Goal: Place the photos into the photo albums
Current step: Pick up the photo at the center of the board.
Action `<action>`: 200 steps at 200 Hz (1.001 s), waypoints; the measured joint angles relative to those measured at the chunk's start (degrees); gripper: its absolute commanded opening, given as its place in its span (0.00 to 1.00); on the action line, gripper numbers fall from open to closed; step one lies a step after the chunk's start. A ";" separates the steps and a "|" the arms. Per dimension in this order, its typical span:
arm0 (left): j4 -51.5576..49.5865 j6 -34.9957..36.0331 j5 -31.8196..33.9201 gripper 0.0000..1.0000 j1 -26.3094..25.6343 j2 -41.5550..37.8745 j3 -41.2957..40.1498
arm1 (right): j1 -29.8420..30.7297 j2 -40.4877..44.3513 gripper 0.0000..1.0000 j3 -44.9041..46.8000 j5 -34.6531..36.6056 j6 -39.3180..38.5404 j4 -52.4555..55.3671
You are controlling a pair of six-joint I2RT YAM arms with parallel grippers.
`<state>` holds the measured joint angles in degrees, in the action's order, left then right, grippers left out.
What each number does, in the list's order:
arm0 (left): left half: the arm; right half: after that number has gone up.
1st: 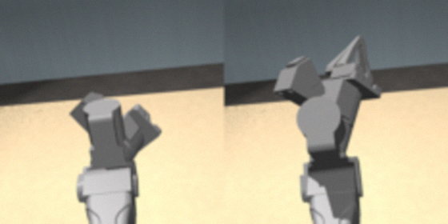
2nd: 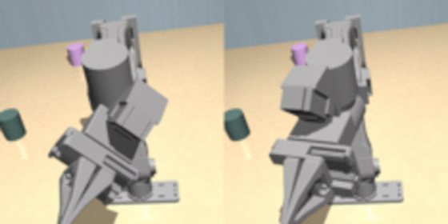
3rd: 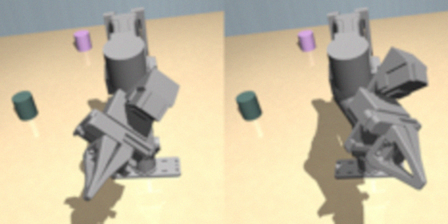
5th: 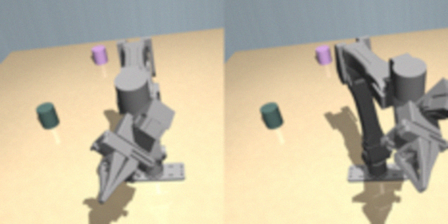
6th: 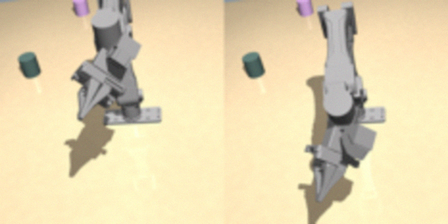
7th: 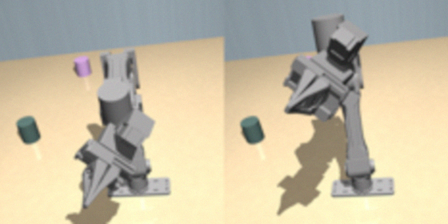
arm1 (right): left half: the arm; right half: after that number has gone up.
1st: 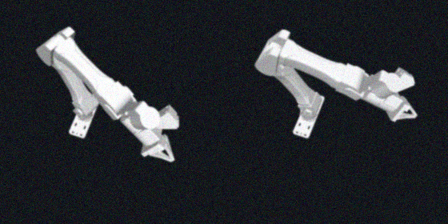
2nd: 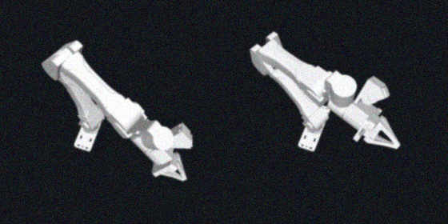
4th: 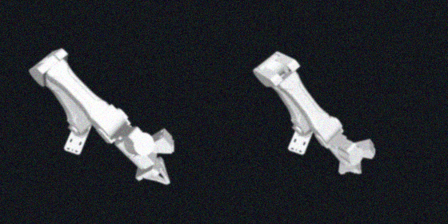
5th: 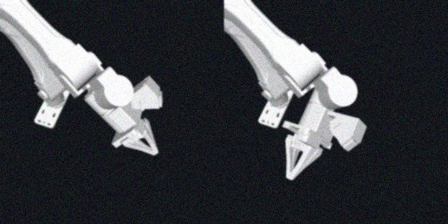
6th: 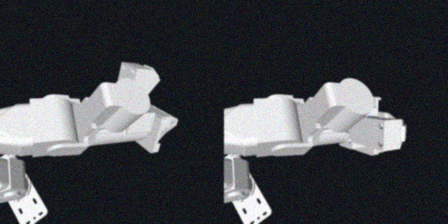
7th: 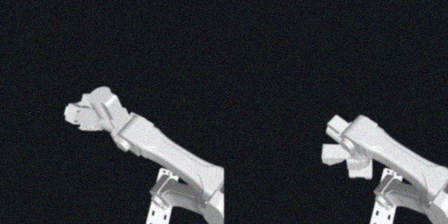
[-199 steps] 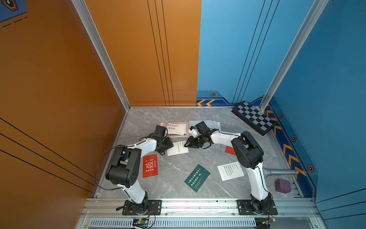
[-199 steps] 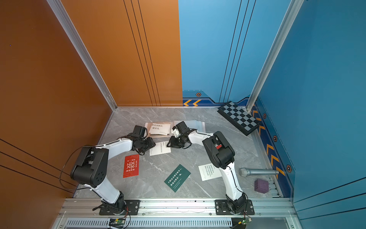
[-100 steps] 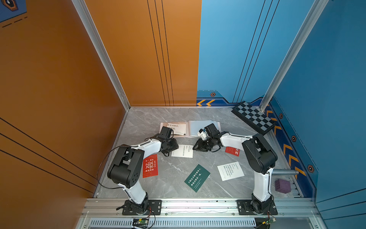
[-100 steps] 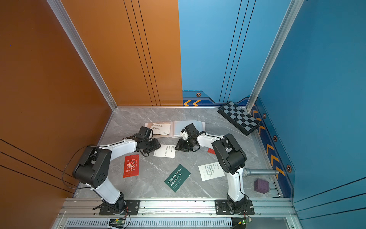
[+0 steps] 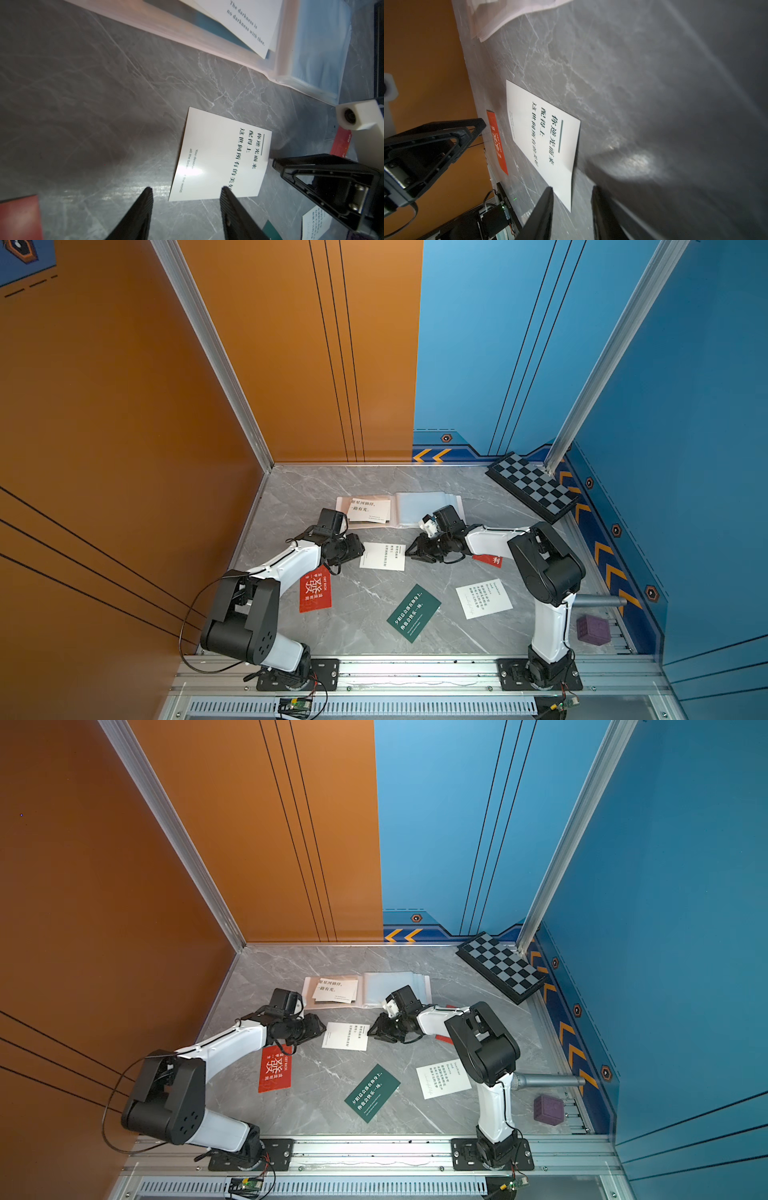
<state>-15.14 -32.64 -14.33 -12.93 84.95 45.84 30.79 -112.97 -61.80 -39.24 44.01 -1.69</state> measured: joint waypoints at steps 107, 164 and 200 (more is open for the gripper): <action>4.70 0.76 -6.93 0.54 1.38 4.20 -2.29 | 0.68 0.15 0.33 3.50 1.55 8.61 -9.77; 7.82 0.74 -9.18 0.54 1.22 6.47 -2.29 | 1.95 0.13 0.33 3.50 1.88 9.42 -9.99; 9.18 0.70 -10.12 0.54 0.79 7.02 -2.29 | 1.95 -0.22 0.33 3.50 1.88 10.51 -11.39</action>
<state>-5.96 -31.94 -24.45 -12.14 91.96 43.55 32.73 -113.19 -58.30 -37.36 54.52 -13.08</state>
